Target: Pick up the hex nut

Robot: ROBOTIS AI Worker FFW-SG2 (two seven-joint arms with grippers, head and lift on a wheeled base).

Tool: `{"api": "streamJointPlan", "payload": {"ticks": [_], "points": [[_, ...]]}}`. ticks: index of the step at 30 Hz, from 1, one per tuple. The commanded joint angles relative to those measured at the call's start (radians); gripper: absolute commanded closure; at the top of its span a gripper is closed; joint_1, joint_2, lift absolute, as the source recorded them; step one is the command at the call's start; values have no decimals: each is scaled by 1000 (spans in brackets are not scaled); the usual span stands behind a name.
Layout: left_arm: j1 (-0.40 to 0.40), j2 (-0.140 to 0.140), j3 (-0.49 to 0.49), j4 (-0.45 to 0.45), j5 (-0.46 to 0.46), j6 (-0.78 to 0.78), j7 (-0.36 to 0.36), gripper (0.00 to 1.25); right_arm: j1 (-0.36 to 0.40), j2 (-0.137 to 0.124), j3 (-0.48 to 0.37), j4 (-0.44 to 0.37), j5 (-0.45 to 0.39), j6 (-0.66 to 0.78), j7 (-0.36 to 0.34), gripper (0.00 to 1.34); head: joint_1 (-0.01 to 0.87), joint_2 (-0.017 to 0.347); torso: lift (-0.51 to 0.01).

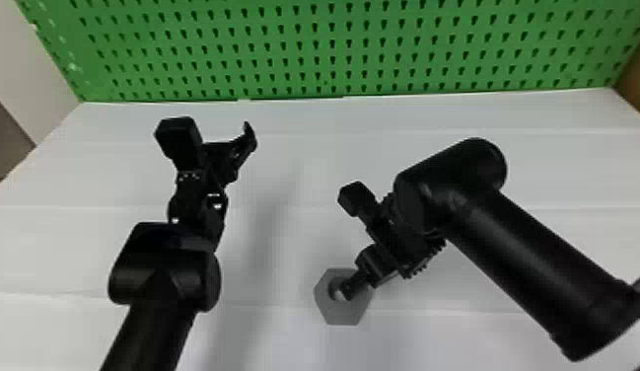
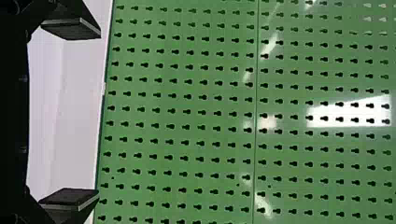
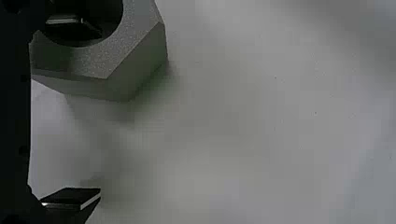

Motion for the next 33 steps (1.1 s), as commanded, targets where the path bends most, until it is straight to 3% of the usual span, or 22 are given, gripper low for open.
{"api": "streamJointPlan", "payload": {"ticks": [1,2,4,33], "points": [[1,0,1,0,0,0,0,90,-1,1,-1,1,10,-2,3,452,785,156,-78],[1,0,1,0,0,0,0,90,-1,1,-2,1,13,-2,2,693,785,156,-78],[1,1,1,0,0,0,0,90,-1,3,-5,1,21,-5,3,900,785,156,-78],[10,1,4,0,0,-5,0,90,12,-3,-25,-34,34,-29,9,918,785,156,-78]]}}
